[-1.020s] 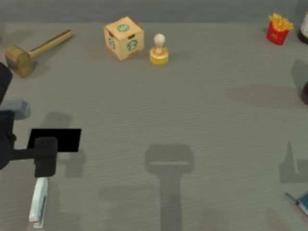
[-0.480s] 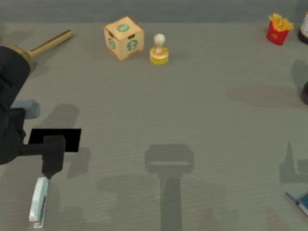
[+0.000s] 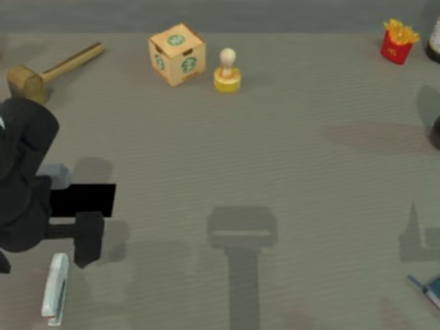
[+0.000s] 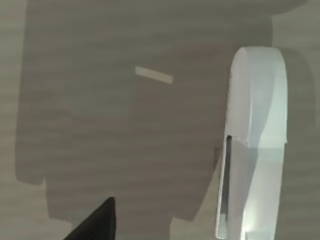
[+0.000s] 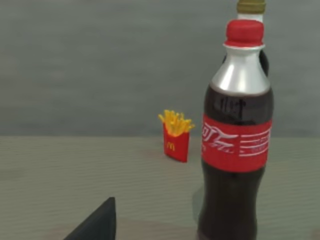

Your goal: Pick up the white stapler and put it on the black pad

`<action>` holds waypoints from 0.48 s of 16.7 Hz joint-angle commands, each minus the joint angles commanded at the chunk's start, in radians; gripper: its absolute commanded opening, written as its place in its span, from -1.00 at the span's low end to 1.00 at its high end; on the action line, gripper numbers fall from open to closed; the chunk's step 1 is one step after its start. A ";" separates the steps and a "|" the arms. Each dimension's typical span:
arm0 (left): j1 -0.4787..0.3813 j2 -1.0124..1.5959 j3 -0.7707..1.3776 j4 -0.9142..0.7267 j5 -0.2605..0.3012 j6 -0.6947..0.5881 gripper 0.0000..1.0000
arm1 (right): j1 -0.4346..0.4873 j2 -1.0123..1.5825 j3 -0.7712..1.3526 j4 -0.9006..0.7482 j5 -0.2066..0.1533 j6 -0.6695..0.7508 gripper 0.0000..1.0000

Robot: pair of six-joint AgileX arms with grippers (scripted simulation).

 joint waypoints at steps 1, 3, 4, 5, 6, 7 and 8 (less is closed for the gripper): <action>0.000 0.024 -0.029 0.055 0.000 0.001 1.00 | 0.000 0.000 0.000 0.000 0.000 0.000 1.00; 0.001 0.069 -0.082 0.154 0.000 0.002 1.00 | 0.000 0.000 0.000 0.000 0.000 0.000 1.00; 0.001 0.086 -0.103 0.191 0.000 0.002 1.00 | 0.000 0.000 0.000 0.000 0.000 0.000 1.00; 0.001 0.099 -0.119 0.218 0.000 0.003 1.00 | 0.000 0.000 0.000 0.000 0.000 0.000 1.00; 0.002 0.107 -0.128 0.234 0.000 0.003 1.00 | 0.000 0.000 0.000 0.000 0.000 0.000 1.00; 0.002 0.109 -0.132 0.239 0.000 0.003 1.00 | 0.000 0.000 0.000 0.000 0.000 0.000 1.00; 0.002 0.109 -0.132 0.239 0.000 0.003 1.00 | 0.000 0.000 0.000 0.000 0.000 0.000 1.00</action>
